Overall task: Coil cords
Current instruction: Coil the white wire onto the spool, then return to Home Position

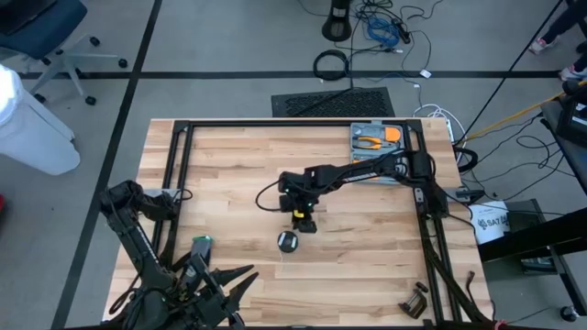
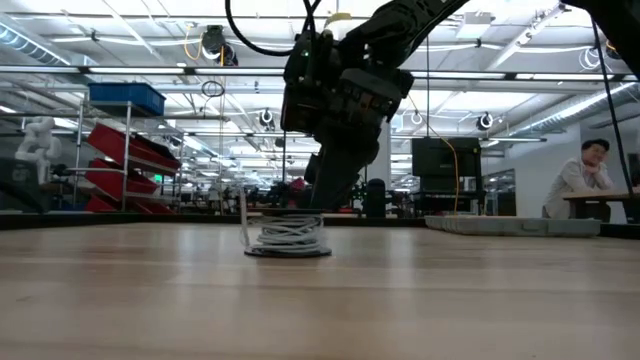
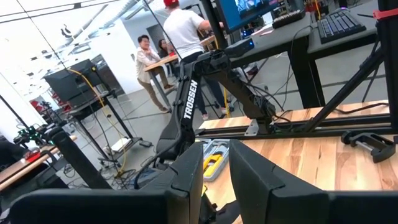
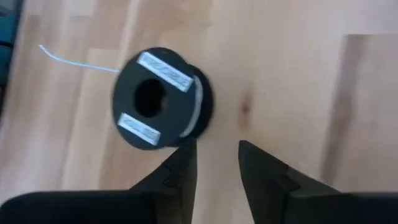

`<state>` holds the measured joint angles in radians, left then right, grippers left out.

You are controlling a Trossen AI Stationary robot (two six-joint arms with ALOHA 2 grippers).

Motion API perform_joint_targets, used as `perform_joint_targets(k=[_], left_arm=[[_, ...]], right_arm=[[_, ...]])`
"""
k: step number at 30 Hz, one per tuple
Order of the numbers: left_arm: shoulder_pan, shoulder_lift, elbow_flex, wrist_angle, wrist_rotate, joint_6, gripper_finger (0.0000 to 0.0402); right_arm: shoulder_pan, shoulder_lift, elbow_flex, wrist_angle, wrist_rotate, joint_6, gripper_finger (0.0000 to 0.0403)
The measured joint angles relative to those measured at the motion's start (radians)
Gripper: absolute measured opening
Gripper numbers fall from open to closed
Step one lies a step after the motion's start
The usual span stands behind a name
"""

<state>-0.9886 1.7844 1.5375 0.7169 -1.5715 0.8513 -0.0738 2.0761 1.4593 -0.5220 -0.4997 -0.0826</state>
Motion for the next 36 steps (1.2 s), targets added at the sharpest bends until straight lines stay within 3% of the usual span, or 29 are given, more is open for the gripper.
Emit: perform_joint_targets(k=[5, 9, 15, 21, 26, 30, 32, 36], left_arm=[[0.000, 0.000, 0.000, 0.000, 0.000, -0.001, 0.0083], [0.000, 0.000, 0.000, 0.000, 0.000, -0.008, 0.0083], [0.004, -0.002, 0.000, 0.009, 0.000, -0.008, 0.0083], [0.017, -0.014, 0.000, 0.011, 0.069, -0.056, 0.0083], [0.041, -0.015, 0.000, -0.080, 0.326, -0.230, 0.0079], [0.086, -0.013, 0.000, -0.211, 0.483, -0.378, 0.0041], [0.114, -0.013, 0.000, -0.275, 0.523, -0.463, 0.0013], [0.166, -0.013, 0.000, -0.365, 0.534, -0.582, 0.0007]], right_arm=[[0.000, -0.062, 0.000, -0.079, 0.112, -0.012, 0.0119], [0.015, -0.169, 0.000, -0.174, 0.135, -0.026, 0.0123], [0.137, -0.356, 0.000, -0.371, 0.162, 0.036, 0.0110], [0.340, -0.527, 0.000, -0.466, 0.410, 0.228, 0.0091], [0.565, -0.632, 0.000, -0.470, 0.678, 0.433, 0.0066], [0.756, -0.665, 0.000, -0.469, 0.883, 0.571, 0.0032], [0.844, -0.665, 0.000, -0.471, 0.965, 0.620, 0.0011], [0.984, -0.652, 0.000, -0.474, 1.132, 0.719, 0.0005]])
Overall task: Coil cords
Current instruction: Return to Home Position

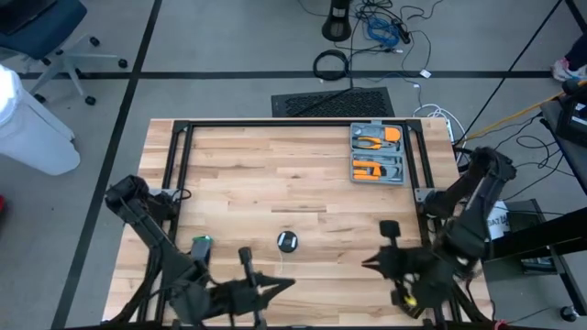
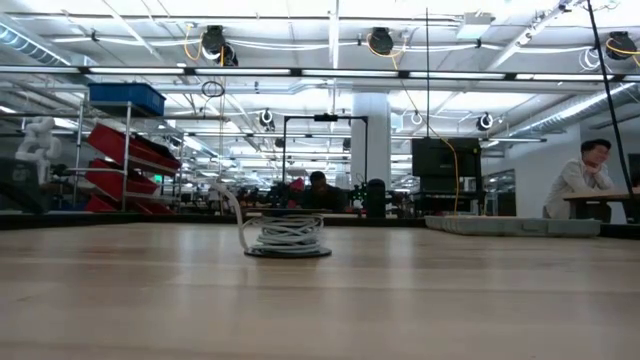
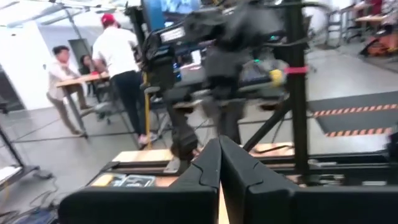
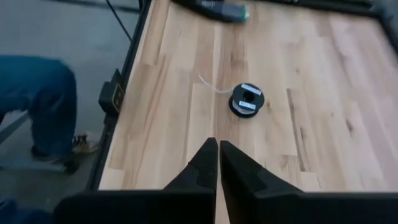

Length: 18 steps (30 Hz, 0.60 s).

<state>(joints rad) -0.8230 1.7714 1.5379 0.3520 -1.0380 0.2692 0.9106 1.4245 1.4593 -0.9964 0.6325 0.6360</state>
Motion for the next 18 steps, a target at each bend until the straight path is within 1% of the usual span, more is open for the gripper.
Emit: perform_joint_targets(k=[4, 7, 10, 12, 14, 18], left_arm=[[0.038, 0.000, 0.000, -0.064, 0.000, -0.029, 0.0003], [0.071, 0.000, 0.000, -0.114, 0.002, -0.056, 0.0004], [0.121, -0.001, -0.017, -0.159, 0.021, -0.127, 0.0004], [0.151, -0.001, -0.042, -0.175, 0.076, -0.166, 0.0004], [0.171, -0.001, -0.075, -0.176, 0.123, -0.207, 0.0004], [0.183, -0.005, -0.144, -0.184, 0.121, -0.238, 0.0004]], right_arm=[[0.107, 0.019, 0.000, -0.017, 0.128, 0.086, 0.0001], [0.165, 0.037, 0.000, -0.049, 0.188, 0.144, 0.0001], [0.210, 0.058, 0.000, -0.095, 0.240, 0.199, 0.0001], [0.232, 0.065, 0.000, -0.120, 0.260, 0.230, 0.0001], [0.243, 0.065, 0.000, -0.145, 0.258, 0.254, 0.0000], [0.259, 0.065, 0.000, -0.196, 0.257, 0.301, 0.0000]])
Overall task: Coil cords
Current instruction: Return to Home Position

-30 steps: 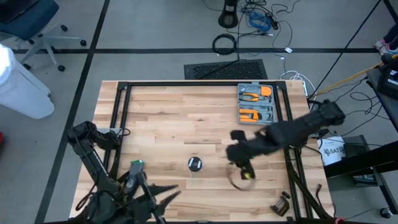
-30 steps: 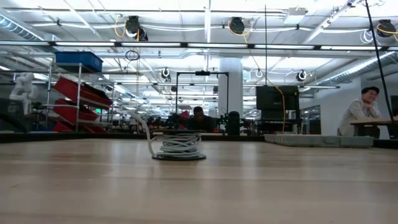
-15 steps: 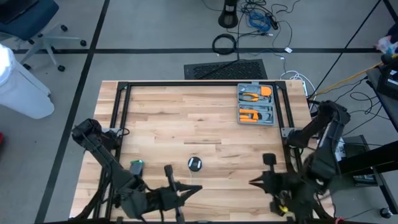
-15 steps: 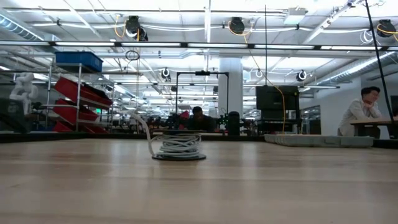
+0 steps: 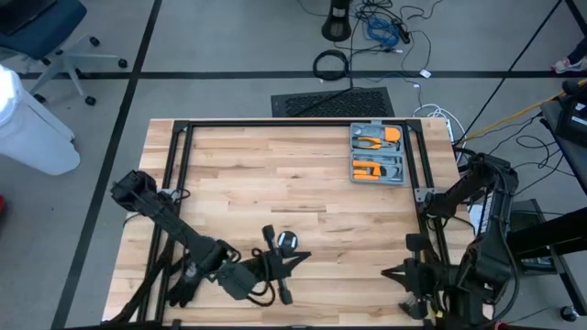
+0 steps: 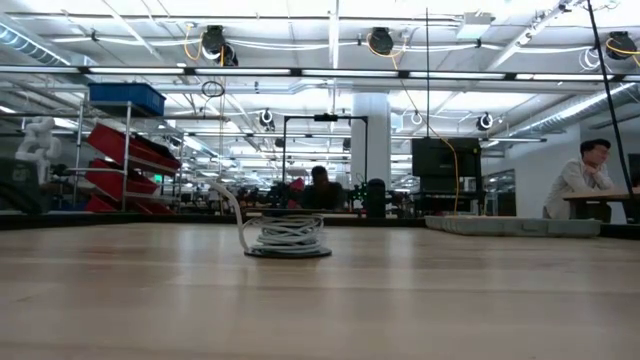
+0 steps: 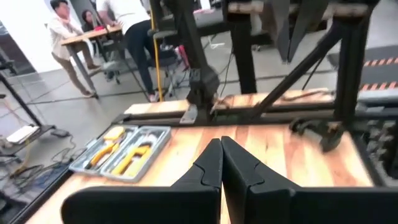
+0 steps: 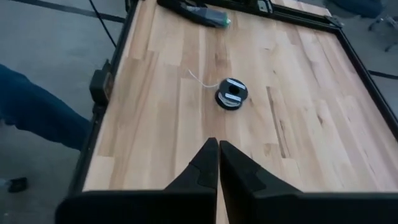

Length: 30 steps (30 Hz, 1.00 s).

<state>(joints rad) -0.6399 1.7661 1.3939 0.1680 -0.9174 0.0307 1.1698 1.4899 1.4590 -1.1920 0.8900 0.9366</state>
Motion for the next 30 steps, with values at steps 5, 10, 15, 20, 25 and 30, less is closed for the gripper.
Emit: perform_joint_targets(k=[5, 10, 15, 20, 25, 30], left_arm=[[-0.026, -0.071, -0.086, 0.005, -0.028, -0.051, 0.0004], [-0.079, -0.180, -0.220, 0.004, -0.081, -0.114, 0.0004], [-0.108, -0.279, -0.392, 0.010, -0.103, -0.231, 0.0004], [-0.103, -0.346, -0.559, 0.054, -0.112, -0.317, 0.0004], [-0.099, -0.411, -0.680, 0.123, -0.103, -0.314, 0.0004], [-0.099, -0.489, -0.787, 0.142, -0.106, -0.314, 0.0004]], right_arm=[[0.014, -0.019, -0.045, -0.078, 0.004, 0.078, 0.0000], [0.012, -0.143, -0.259, 0.021, 0.011, 0.149, 0.0000], [-0.010, -0.318, -0.538, 0.323, 0.028, 0.065, 0.0000], [-0.047, -0.479, -0.793, 0.672, 0.024, -0.121, 0.0000], [-0.087, -0.608, -0.996, 0.992, -0.011, -0.294, 0.0000], [-0.155, -0.682, -1.141, 1.286, -0.108, -0.460, 0.0000]])
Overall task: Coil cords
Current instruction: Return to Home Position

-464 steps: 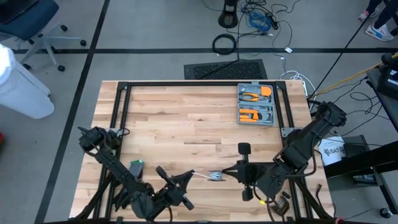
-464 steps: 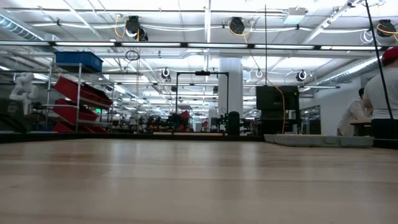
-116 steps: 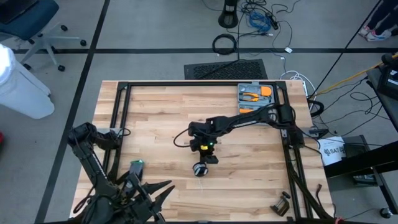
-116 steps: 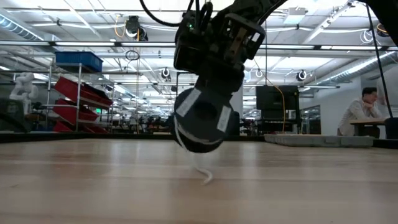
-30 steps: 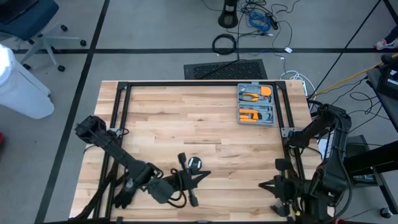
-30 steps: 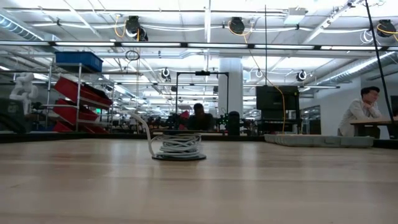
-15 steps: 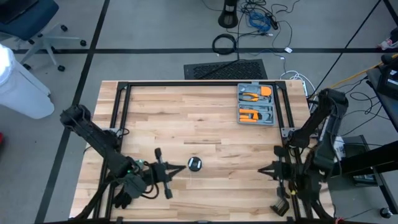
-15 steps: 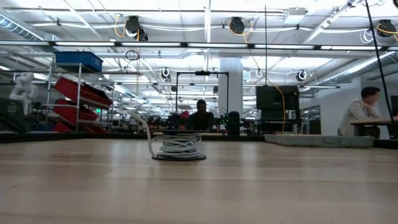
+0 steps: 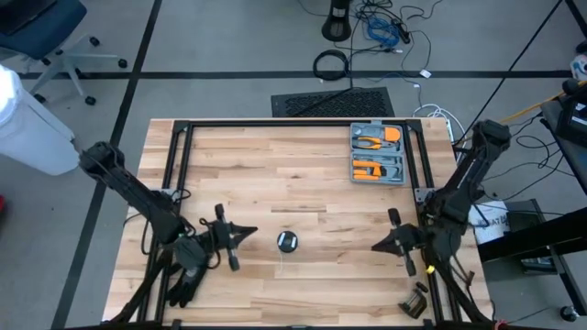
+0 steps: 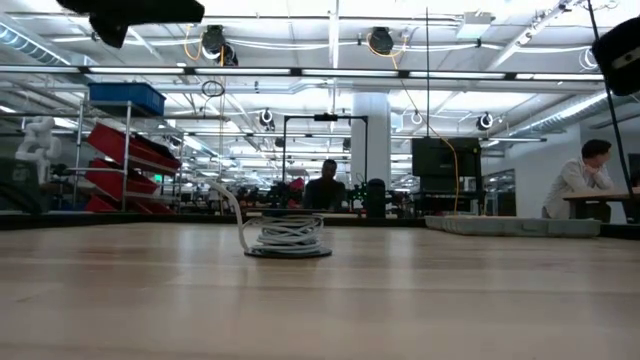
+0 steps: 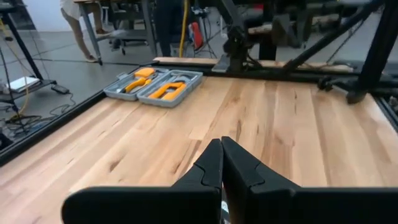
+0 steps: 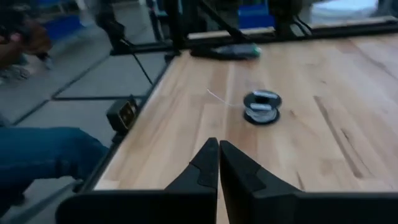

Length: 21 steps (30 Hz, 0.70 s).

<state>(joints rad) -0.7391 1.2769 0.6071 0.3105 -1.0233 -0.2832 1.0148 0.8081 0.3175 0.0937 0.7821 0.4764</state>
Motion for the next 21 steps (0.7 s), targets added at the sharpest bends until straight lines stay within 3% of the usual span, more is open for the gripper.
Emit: perform_joint_targets(k=[6, 13, 21], left_arm=[[0.000, -0.064, -0.127, 0.149, -0.002, 0.031, 0.0004], [0.034, -0.133, -0.231, 0.214, 0.064, 0.037, 0.0004], [0.080, -0.218, -0.321, 0.253, 0.187, 0.089, 0.0004]], right_arm=[[-0.168, -0.039, -0.097, 0.197, -0.166, -0.165, 0.0000], [-0.392, -0.086, -0.110, 0.210, -0.388, -0.268, 0.0000], [-0.552, -0.132, -0.110, 0.191, -0.507, -0.332, 0.0000]])
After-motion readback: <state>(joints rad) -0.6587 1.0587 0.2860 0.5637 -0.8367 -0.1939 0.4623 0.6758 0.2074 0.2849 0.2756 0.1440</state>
